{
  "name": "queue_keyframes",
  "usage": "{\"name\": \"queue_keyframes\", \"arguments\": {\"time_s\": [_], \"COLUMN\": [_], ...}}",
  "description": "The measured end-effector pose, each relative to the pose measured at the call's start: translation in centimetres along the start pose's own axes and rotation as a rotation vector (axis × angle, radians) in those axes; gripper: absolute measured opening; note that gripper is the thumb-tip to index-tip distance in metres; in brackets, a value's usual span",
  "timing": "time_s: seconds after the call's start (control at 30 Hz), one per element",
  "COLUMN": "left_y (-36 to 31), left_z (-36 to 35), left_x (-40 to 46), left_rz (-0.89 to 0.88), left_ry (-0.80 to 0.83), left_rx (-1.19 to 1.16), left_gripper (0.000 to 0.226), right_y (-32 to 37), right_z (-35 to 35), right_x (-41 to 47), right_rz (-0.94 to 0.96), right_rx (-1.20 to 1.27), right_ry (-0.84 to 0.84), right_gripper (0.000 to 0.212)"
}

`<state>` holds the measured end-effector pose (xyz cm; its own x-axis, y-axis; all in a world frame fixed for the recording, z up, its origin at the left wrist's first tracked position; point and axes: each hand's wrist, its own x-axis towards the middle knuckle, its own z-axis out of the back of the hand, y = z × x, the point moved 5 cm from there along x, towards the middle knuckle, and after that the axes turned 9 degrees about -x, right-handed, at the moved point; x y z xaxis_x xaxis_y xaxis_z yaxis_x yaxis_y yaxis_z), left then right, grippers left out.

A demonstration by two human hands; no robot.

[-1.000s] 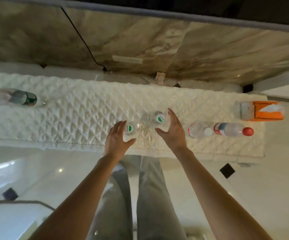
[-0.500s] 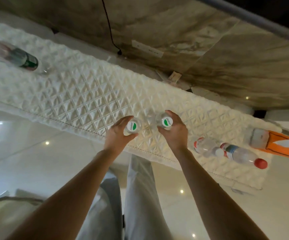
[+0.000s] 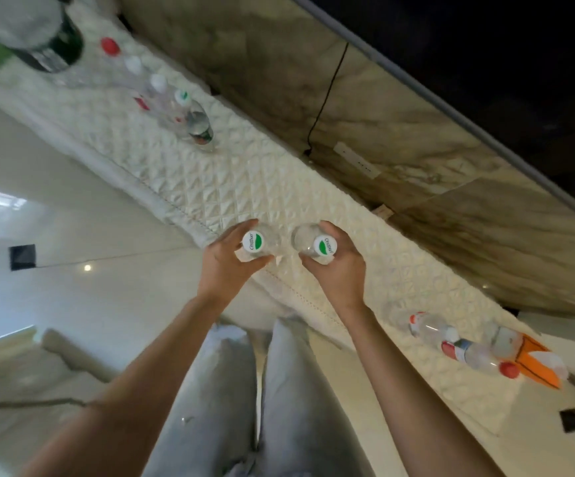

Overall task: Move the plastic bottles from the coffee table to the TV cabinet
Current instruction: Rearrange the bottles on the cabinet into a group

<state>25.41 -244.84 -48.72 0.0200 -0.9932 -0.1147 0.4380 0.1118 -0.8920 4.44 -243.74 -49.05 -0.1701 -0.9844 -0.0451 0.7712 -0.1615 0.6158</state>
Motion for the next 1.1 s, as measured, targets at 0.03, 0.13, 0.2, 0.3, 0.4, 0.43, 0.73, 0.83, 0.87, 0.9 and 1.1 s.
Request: {"name": "queue_keyframes", "arguments": {"time_s": [0.03,0.13,0.2,0.3,0.4,0.43,0.73,0.83,0.87,0.9,1.1], "left_y": [0.2,1.4,2.5,4.2,5.7,6.1,10.6,12.1,12.5,12.9,13.7], "left_z": [2.2,8.8,12.9,18.6,23.5,24.9,32.0,32.6,32.7,32.8,33.2], "left_x": [-0.2,-0.7,-0.8,-1.1,-1.5,-1.5,3.2,6.2,7.4,8.5,15.7], "left_rz": [0.020,0.049,0.055,0.093,0.105,0.107,0.181,0.216,0.233,0.248,0.230], "left_ry": [-0.040,-0.129,-0.170,-0.232,-0.279,-0.292,-0.324,-0.294,-0.281,-0.261,-0.124], "left_rx": [-0.020,-0.050,-0.077,-0.112,-0.122,-0.113,-0.071,-0.063,-0.064,-0.059,-0.020], "left_gripper": [0.061,0.061,0.062,0.063,0.061,0.061,0.062,0.063,0.063,0.064,0.066], "right_y": [1.9,7.5,10.9,15.4,19.3,20.3,26.8,27.9,28.3,28.6,30.3], "right_z": [-0.6,-3.0,-4.9,-7.9,-10.6,-11.4,-17.3,-18.9,-19.3,-19.7,-21.5], "right_x": [-0.1,-0.5,-0.8,-0.9,-0.4,-0.1,5.6,8.1,8.9,9.7,13.2], "right_rz": [0.018,0.044,0.053,0.073,0.091,0.101,0.173,0.159,0.152,0.145,0.126], "right_rx": [0.002,0.027,0.053,0.062,0.044,0.042,0.021,0.028,0.026,0.019,-0.075], "right_ry": [0.004,0.016,0.032,0.076,0.129,0.142,0.196,0.195,0.193,0.189,0.176], "right_gripper": [0.064,0.066,0.065,0.064,0.064,0.063,0.061,0.061,0.062,0.062,0.064]}}
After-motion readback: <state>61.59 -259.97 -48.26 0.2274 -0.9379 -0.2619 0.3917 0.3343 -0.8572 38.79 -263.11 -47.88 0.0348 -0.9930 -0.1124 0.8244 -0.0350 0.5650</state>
